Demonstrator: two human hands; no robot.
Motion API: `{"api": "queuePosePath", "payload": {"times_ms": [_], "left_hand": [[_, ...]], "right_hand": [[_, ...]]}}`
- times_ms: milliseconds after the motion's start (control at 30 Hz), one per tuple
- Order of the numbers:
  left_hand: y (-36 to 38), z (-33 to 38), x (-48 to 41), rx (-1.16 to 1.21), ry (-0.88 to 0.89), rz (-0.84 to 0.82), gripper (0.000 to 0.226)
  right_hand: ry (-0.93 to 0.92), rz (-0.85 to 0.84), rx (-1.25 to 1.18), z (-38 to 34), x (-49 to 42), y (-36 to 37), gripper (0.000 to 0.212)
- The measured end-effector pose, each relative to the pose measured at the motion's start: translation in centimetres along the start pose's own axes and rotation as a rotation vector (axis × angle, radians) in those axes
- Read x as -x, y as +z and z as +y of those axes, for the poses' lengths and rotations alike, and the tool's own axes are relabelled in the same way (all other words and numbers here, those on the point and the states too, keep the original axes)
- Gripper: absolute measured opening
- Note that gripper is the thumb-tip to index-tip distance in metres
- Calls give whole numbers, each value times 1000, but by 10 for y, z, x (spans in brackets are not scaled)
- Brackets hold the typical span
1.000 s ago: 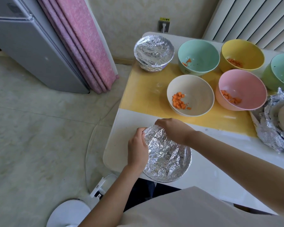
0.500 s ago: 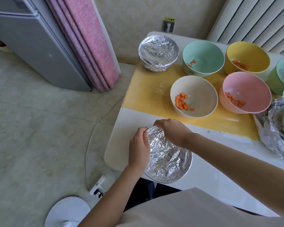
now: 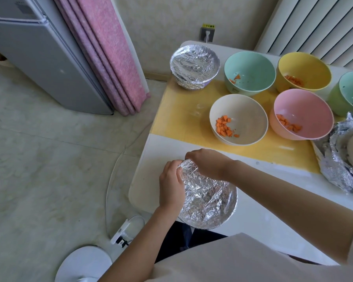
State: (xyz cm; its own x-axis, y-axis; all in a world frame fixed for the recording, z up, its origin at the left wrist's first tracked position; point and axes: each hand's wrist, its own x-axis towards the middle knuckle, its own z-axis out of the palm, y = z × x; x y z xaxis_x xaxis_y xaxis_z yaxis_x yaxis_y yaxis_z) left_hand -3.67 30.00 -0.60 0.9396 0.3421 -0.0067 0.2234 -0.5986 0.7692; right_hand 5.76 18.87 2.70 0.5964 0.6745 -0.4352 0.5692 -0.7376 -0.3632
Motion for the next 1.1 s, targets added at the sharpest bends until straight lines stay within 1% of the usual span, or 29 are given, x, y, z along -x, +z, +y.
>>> {"api": "queuePosePath", "payload": {"times_ms": [67, 133, 267, 333, 367, 500, 633, 733, 867, 967, 1100], "left_hand": [[1, 1, 1, 3, 31, -10, 28], [0, 1, 2, 0, 48, -11, 28], [-2, 2, 1, -10, 57, -24, 29], [-3, 3, 4, -17, 55, -27, 26], [-3, 2, 6, -19, 43, -22, 25], [-5, 2, 10, 25, -46, 7, 20], [-5, 3, 7, 6, -90, -41, 28], [-7, 2, 6, -7, -83, -38, 29], [-6, 4, 6, -16, -82, -64, 28], [-6, 6, 7, -15, -85, -71, 28], [-7, 5, 7, -39, -65, -88, 27]], "right_hand": [[10, -58, -10, -1, 0, -1, 46], [13, -55, -6, 1, 0, -2, 43], [13, -4, -39, 4, 3, 2, 37], [-8, 50, -142, 7, 6, 7, 27], [-14, 80, -198, 9, 9, 9, 26], [24, 179, -266, 22, 16, 14, 34], [33, 247, -244, 21, 14, 16, 48], [48, 187, -159, 21, 13, 12, 51], [20, 92, -89, 15, 8, 11, 42], [4, 82, -92, 10, 6, 11, 49], [21, 66, -31, 14, 7, 8, 44]]}}
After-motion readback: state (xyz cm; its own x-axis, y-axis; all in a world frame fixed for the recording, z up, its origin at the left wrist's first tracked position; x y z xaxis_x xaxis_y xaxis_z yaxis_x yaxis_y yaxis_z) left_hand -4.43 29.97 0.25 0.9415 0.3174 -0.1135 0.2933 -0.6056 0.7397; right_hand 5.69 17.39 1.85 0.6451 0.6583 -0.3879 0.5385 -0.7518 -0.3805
